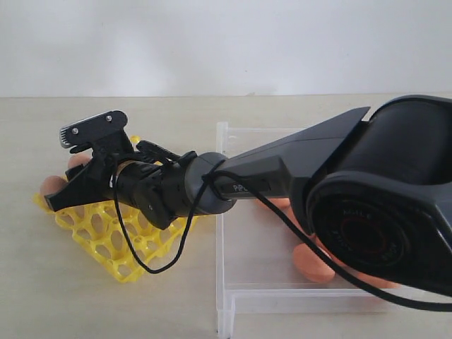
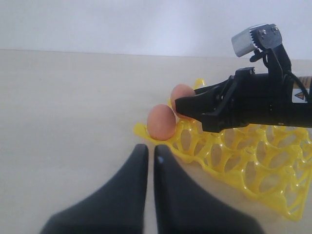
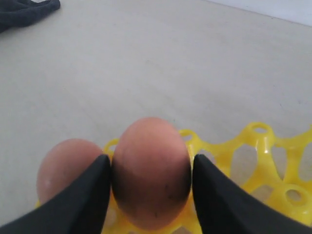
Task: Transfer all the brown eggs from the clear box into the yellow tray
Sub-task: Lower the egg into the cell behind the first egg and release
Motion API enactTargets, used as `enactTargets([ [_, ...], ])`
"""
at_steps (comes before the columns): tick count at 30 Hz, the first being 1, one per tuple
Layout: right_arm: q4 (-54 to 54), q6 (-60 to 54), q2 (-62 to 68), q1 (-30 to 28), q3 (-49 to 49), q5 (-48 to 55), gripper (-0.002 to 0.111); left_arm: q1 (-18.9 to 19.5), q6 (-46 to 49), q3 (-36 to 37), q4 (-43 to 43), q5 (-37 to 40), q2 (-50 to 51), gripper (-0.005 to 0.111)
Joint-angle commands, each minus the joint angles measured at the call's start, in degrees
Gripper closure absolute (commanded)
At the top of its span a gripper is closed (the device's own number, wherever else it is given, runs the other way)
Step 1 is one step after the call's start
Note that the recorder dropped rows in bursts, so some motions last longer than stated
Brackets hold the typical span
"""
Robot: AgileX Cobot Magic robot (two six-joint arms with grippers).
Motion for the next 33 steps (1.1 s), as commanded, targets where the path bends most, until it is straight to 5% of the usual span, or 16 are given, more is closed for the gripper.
enactTargets([
  [1, -0.2, 0.0, -0.3, -0.4, -0.3, -0.5, 0.061, -0.2, -0.1, 0.1, -0.2, -0.1, -0.2, 0.103],
  [17, -0.7, -0.2, -4.9, -0.4, -0.3, -4.7, 0.062, -0.2, -0.1, 0.1, -0.2, -0.1, -0.2, 0.103],
  [20, -0.7, -0.2, -6.2, -0.4, -0.3, -0.9, 0.075, -0.2, -0.1, 0.1, -0.2, -0.1, -0.2, 0.103],
  [24, -0.7, -0.3, -6.3, -0.4, -0.3, 9.7, 0.108, -0.2, -0.1, 0.1, -0.2, -0.1, -0.2, 0.103],
  [33, -0.7, -2.6, -12.3, -0.4, -0.3, 25.1, 0.108, -0.2, -0.1, 0.1, -0.2, -0.1, -0.2, 0.103],
])
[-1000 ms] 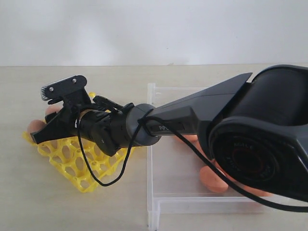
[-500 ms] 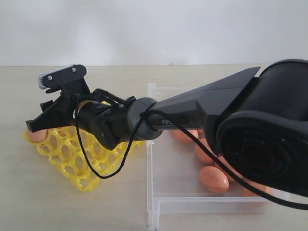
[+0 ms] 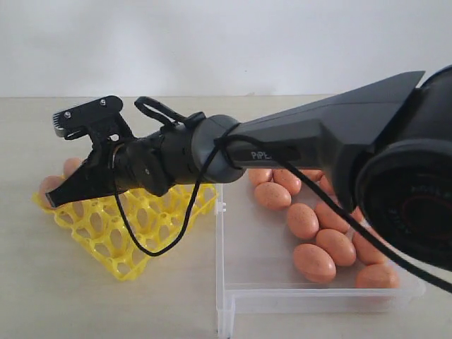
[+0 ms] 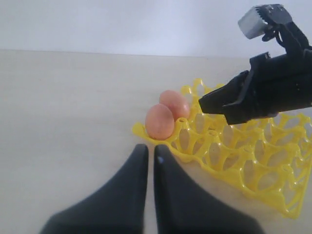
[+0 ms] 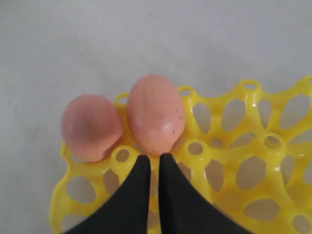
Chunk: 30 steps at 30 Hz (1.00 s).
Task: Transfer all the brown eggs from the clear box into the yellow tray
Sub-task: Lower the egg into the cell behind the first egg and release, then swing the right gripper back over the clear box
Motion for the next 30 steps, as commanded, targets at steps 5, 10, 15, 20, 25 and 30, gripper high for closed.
enactTargets([
  [5, -0.2, -2.0, -13.6, -0.1, 0.5, 12.5, 0.108, -0.2, -0.1, 0.1, -0.2, -0.1, -0.2, 0.103],
  [10, -0.2, -1.6, -24.1, -0.1, 11.7, 11.1, 0.108, -0.2, -0.1, 0.1, -0.2, -0.1, -0.2, 0.103],
  [15, -0.4, -1.6, -38.3, -0.3, 30.1, -0.9, 0.108, -0.2, -0.1, 0.1, -0.2, -0.1, -0.2, 0.103],
  [20, -4.5, -2.8, -47.8, -2.5, 37.5, 13.1, 0.108, -0.8, -0.1, 0.1, -0.2, -0.1, -0.2, 0.103],
  [25, -8.2, 2.3, -48.9, -10.6, 34.0, 44.9, 0.108, -1.5, -0.1, 0.1, -0.2, -0.1, -0.2, 0.103],
  [30, -13.6, -1.0, -44.1, -19.5, 27.9, 66.7, 0.108, -1.5, -0.1, 0.1, -0.2, -0.1, -0.2, 0.103],
])
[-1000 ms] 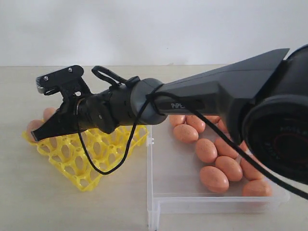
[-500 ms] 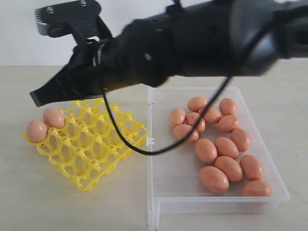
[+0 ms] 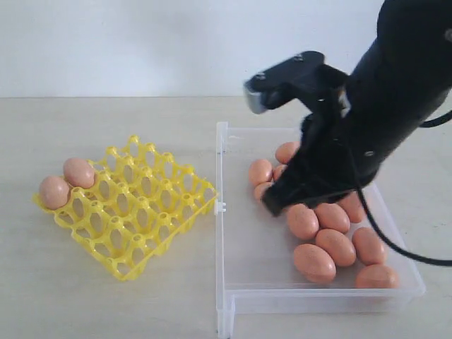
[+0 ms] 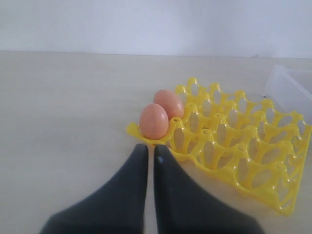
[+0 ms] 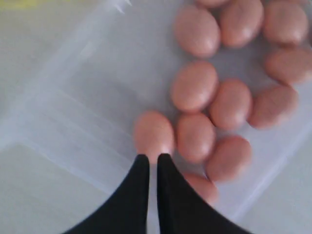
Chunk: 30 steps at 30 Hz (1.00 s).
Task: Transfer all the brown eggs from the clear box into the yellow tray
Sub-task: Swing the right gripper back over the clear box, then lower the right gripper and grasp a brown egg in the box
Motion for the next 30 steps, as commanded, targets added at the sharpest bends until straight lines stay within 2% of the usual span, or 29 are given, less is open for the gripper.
enactTargets([
  [1, -3.3, -3.8, 3.9, -6.6, -5.3, 14.6, 0.108, -0.3, -0.1, 0.1, -0.2, -0.1, -0.2, 0.103],
  [8, -3.0, -15.4, 9.5, -7.9, -7.8, 14.6, 0.106, -0.3, -0.1, 0.1, -0.2, -0.1, -0.2, 0.103],
  [10, -2.0, -16.8, 10.8, -7.9, -7.8, 14.6, 0.098, -0.3, -0.1, 0.1, -0.2, -0.1, -0.2, 0.103],
  [14, -0.7, -20.1, 13.8, -7.9, -7.8, 14.6, 0.069, -0.3, -0.1, 0.1, -0.2, -0.1, -0.2, 0.103],
  [16, -0.7, -20.6, 15.0, -7.9, -7.8, 14.6, 0.061, -0.3, -0.1, 0.1, -0.2, -0.1, -0.2, 0.103],
  [24, -1.3, -21.3, 18.7, -7.9, -7.8, 11.3, 0.06, -0.3, -0.1, 0.1, -0.2, -0.1, -0.2, 0.103],
  [30, -1.7, -21.3, 19.7, -7.9, -7.8, 2.0, 0.06, -0.3, -0.1, 0.1, -0.2, -0.1, -0.2, 0.103],
])
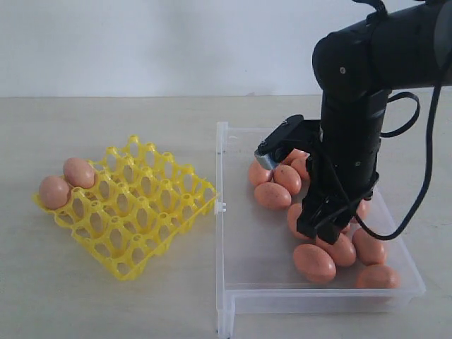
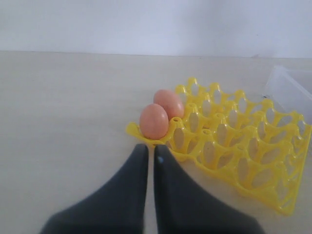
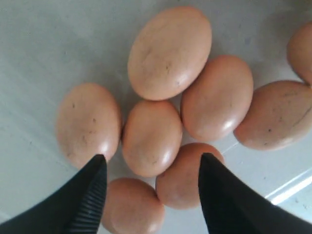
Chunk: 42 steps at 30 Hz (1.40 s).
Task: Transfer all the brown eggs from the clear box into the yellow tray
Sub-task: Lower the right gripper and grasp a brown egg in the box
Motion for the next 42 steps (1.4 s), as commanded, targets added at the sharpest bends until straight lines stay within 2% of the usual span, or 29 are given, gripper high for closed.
enactTargets([
  [1, -1.5, -0.5, 0.1, -0.4, -0.3, -6.3, 0.06, -0.3, -0.1, 0.1, -0.2, -0.1, -0.2, 0.103],
  [7, -3.8, 0.4, 0.1, -0.4, -0.3, -9.1, 0.06, -0.3, -0.1, 0.1, -0.2, -0.1, -0.2, 0.103],
  [16, -3.8, 8.9, 1.9, -0.5, 0.3, -7.5, 0.06, -0.3, -0.1, 0.1, -0.2, -0.1, -0.2, 0.103],
  [42, -3.6, 10.6, 9.7, -0.5, 1.4, -6.1, 0.06, -0.3, -0.1, 0.1, -0.2, -0.1, -0.2, 0.103],
])
